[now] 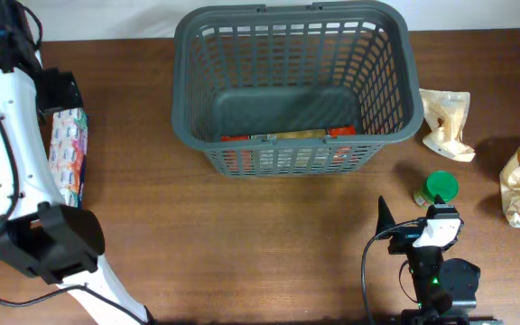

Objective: Pack container
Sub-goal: 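Grasp the Kleenex tissue multipack with the left gripper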

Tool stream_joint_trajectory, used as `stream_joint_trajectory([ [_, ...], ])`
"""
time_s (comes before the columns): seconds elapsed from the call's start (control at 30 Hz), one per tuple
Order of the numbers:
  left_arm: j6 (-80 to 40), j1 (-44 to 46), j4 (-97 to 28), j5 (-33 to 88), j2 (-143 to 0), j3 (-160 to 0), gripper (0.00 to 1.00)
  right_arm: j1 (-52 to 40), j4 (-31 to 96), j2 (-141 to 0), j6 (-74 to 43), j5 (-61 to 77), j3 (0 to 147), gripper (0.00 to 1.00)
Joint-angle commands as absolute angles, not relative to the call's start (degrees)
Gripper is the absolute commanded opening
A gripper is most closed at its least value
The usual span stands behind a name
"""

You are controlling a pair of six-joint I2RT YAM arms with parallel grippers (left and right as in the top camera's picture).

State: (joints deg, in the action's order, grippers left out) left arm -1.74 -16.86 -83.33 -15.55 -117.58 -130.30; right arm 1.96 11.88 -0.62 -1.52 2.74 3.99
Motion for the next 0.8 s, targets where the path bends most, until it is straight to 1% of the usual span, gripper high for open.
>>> stream_joint_trajectory([
  [0.0, 6.3, -18.1, -78.3, -11.8, -117.4, -120.8, 0.99, 2.4, 12.0, -0.2, -1.9, 3.2, 3.6, 0.99],
  [0.07, 8.8, -18.8, -74.4, -8.7, -117.4, -115.7, 0.99, 2.4, 12.0, -0.2, -1.9, 3.2, 3.6, 0.99],
  [0.23, 10.7, -22.4, -65.0, -7.8, -117.4, -105.0, 0.99, 2.4, 12.0, -0.2, -1.9, 3.2, 3.6, 0.99],
  [0.5, 16.5, -28.0, -55.3, 1.4, -117.4, -94.9, 0.99, 2.4, 12.0, -0.2, -1.9, 3.2, 3.6, 0.99],
  [0.67, 19.4, -28.4, -50.6, 5.2, -117.4, -90.3, 0.99, 2.4, 11.9, -0.2, -1.9, 3.2, 3.6, 0.99],
  [0.77, 19.4, -28.4, -48.1, 5.2, -117.4, -87.1, 0.99, 2.4, 12.0, -0.2, -1.9, 3.2, 3.6, 0.99],
])
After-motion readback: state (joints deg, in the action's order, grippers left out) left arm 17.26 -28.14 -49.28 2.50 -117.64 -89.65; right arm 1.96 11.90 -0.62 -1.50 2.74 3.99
